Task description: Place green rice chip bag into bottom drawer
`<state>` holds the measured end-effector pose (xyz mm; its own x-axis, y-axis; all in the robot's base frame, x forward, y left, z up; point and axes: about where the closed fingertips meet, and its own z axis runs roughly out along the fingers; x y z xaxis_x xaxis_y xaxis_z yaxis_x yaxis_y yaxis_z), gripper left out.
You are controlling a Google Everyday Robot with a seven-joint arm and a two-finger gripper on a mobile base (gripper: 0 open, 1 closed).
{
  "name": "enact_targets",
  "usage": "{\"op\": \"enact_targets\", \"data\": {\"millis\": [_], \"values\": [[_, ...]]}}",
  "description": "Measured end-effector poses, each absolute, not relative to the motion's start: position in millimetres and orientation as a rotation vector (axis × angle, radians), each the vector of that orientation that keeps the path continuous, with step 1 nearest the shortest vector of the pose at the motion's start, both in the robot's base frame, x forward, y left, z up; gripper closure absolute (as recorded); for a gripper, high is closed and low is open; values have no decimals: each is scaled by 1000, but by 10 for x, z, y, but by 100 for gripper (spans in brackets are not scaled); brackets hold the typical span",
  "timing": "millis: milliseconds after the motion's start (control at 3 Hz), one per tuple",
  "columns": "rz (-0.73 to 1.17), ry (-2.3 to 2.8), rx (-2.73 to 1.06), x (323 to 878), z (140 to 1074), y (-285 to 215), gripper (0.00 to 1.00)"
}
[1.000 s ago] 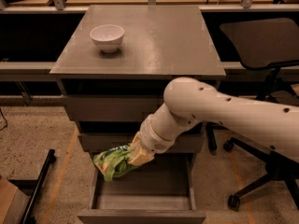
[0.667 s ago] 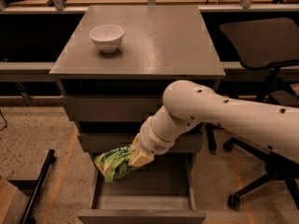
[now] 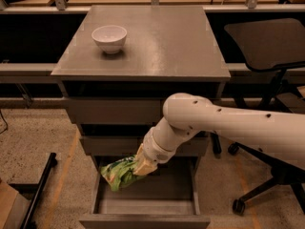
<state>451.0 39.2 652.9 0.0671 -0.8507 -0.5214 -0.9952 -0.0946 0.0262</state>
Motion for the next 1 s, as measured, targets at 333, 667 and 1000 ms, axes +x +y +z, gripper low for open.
{"op": "enact_targets", "data": {"millis": [333,667,1000], "values": [[645,1894,-1960,4647,5962,278,100],[700,1953,-1889,4782,5391,137,100],[799,2001,-1781,4908,5002,-20,100]]}}
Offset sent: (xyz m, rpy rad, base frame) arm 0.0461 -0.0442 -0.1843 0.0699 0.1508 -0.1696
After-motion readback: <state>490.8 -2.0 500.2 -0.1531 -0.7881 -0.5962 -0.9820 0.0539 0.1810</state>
